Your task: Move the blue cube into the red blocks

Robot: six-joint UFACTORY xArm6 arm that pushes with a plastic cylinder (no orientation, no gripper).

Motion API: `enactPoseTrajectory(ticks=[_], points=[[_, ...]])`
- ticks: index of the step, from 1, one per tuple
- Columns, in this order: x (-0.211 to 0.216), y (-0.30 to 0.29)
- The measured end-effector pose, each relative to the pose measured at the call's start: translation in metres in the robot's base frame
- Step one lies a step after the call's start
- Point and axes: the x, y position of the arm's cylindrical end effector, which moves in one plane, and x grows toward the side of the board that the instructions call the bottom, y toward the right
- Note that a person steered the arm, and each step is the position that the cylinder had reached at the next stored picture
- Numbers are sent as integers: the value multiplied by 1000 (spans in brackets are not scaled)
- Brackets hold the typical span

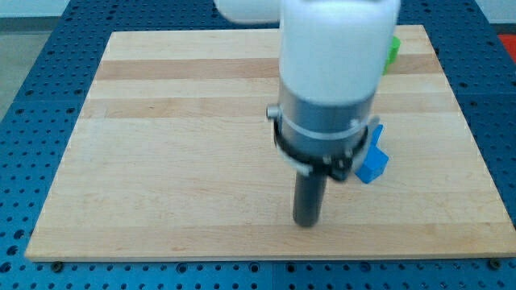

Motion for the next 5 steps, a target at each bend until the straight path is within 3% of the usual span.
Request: enactPoseTrajectory(ticks=[3,5], points=[[-107,33],[-126,49]])
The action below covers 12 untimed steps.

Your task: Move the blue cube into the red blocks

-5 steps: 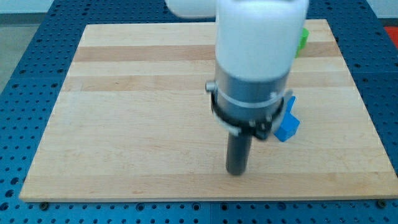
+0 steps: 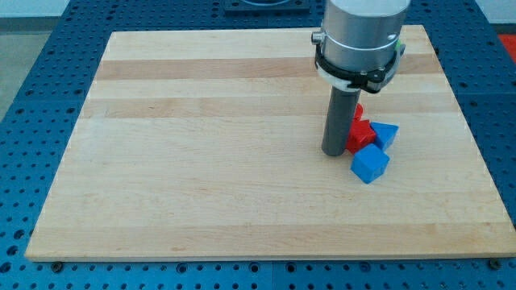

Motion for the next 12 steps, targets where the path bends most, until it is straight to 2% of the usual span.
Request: enactPoseTrajectory(ticks=[1,2,3,4,5,6,8,12], points=[[-18,0],[-62,2],[-63,2],[37,-15],[144,-8],[145,17],[77,45],[-58,50]])
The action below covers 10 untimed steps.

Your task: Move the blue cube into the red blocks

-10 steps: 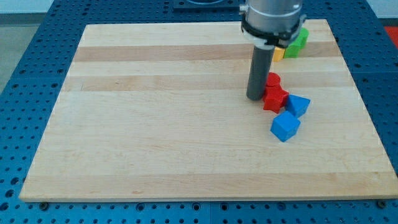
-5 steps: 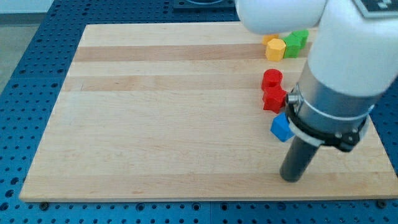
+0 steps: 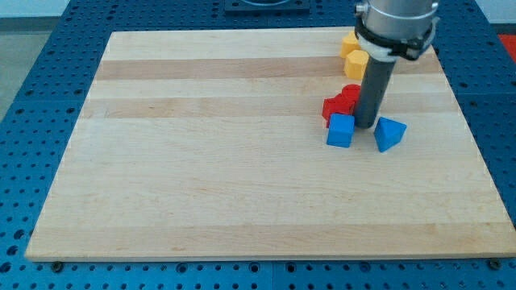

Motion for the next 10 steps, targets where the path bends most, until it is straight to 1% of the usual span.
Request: enactPoseTrajectory(ticks=[1,2,3,4,5,7,9,10], points=[[36,5],[131,11],[185,-2],[181,-57],[125,-83],[83,-47],[15,-52],[-5,-49]])
